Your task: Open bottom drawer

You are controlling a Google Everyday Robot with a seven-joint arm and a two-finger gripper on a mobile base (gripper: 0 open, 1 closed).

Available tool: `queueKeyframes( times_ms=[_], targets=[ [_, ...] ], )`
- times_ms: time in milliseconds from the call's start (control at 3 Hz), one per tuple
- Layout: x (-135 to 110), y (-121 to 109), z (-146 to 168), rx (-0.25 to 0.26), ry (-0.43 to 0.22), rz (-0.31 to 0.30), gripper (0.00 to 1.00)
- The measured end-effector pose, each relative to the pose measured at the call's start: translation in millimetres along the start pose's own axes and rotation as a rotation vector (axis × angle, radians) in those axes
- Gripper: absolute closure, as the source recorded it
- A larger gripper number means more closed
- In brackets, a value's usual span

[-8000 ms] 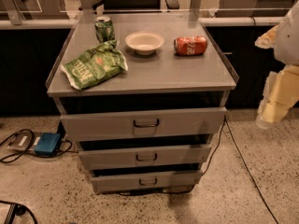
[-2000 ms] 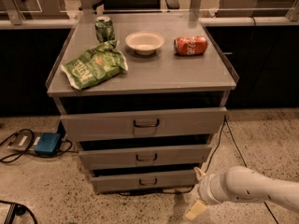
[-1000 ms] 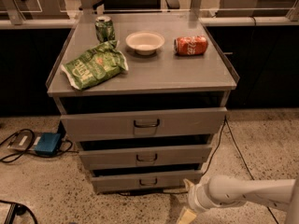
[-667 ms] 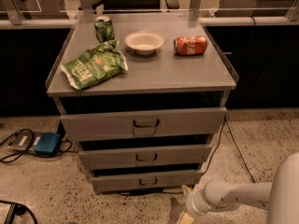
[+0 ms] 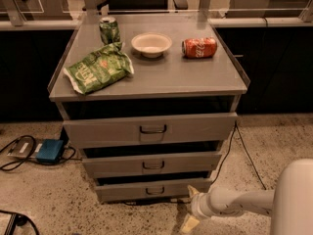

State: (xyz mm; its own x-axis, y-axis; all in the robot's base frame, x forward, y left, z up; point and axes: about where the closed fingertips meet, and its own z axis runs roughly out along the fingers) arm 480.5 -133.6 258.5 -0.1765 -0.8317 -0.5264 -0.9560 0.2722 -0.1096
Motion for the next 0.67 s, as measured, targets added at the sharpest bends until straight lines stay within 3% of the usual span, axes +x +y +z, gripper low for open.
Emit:
queueKeyframes(
  times_ms=[333, 667],
  targets=[
    [-4.9, -19.2, 4.5, 0.034, -0.005, -0.021, 0.0],
    [-5.3, -19.2, 5.4, 0.035, -0.012, -0.027, 0.0]
  ],
)
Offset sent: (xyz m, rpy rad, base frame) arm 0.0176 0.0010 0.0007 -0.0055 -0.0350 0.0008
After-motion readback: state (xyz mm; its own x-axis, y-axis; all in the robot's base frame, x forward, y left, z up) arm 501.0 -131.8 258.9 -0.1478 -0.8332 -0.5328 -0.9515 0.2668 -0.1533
